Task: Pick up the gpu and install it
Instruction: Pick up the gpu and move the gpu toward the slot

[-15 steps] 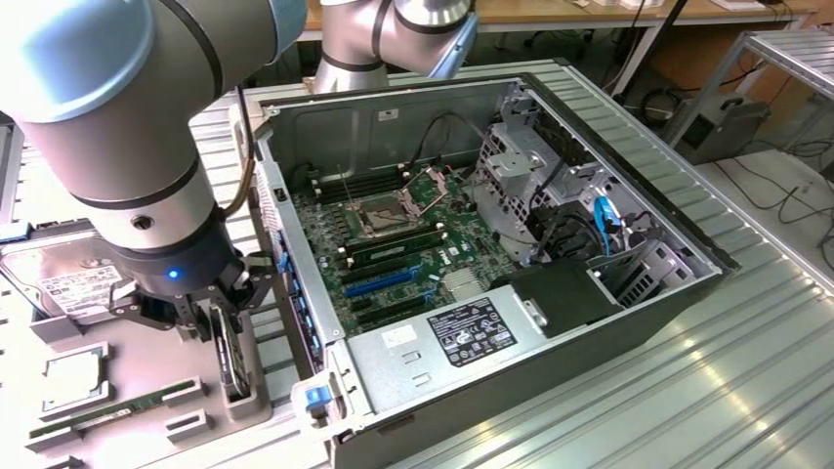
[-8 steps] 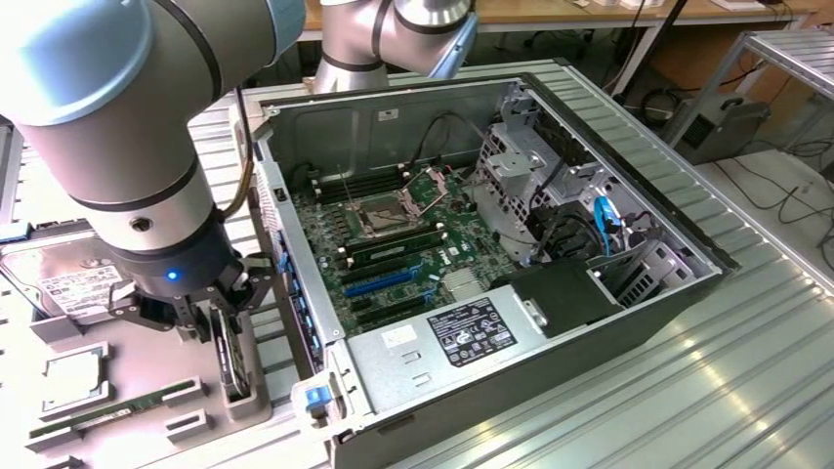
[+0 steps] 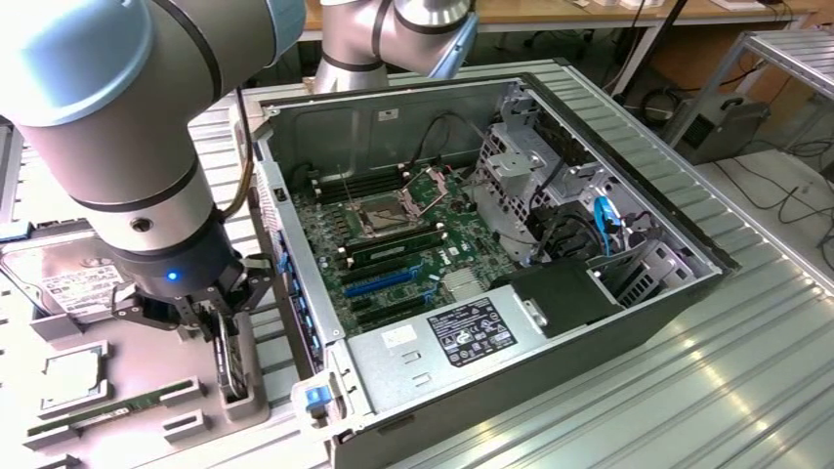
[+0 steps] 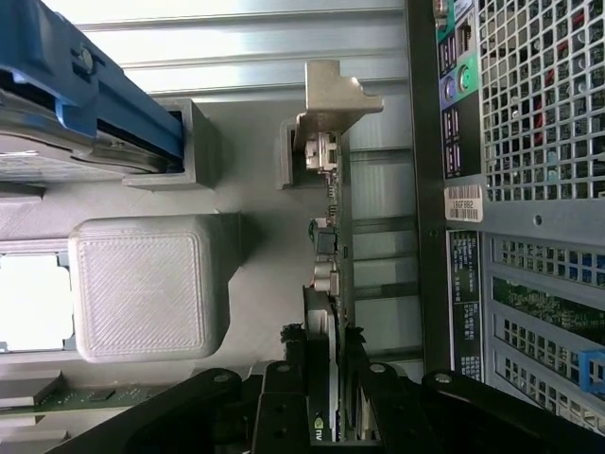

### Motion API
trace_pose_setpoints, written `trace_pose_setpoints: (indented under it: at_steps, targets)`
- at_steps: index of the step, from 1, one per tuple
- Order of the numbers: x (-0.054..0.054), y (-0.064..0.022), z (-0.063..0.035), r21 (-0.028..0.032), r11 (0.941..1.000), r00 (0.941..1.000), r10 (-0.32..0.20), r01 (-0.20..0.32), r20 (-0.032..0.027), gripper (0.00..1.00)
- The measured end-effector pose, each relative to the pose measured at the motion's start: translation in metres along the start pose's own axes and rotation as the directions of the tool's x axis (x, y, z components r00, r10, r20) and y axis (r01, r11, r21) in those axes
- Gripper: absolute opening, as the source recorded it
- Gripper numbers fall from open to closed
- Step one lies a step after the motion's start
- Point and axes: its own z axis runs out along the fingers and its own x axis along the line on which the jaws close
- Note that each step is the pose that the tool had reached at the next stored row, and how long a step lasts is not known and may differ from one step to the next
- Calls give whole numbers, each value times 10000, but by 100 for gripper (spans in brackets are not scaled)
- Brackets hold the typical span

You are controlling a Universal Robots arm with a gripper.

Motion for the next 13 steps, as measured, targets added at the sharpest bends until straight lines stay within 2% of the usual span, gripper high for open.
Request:
trace_pose_setpoints:
  at_steps: [2,7,13]
  targets:
    - [0,0,0,-2,10000,10000,-46,46,0,26]
    - [-4,0,2,-44,9971,9971,-755,755,1,26]
    - [-11,1,2,-56,9953,9953,-966,966,1,26]
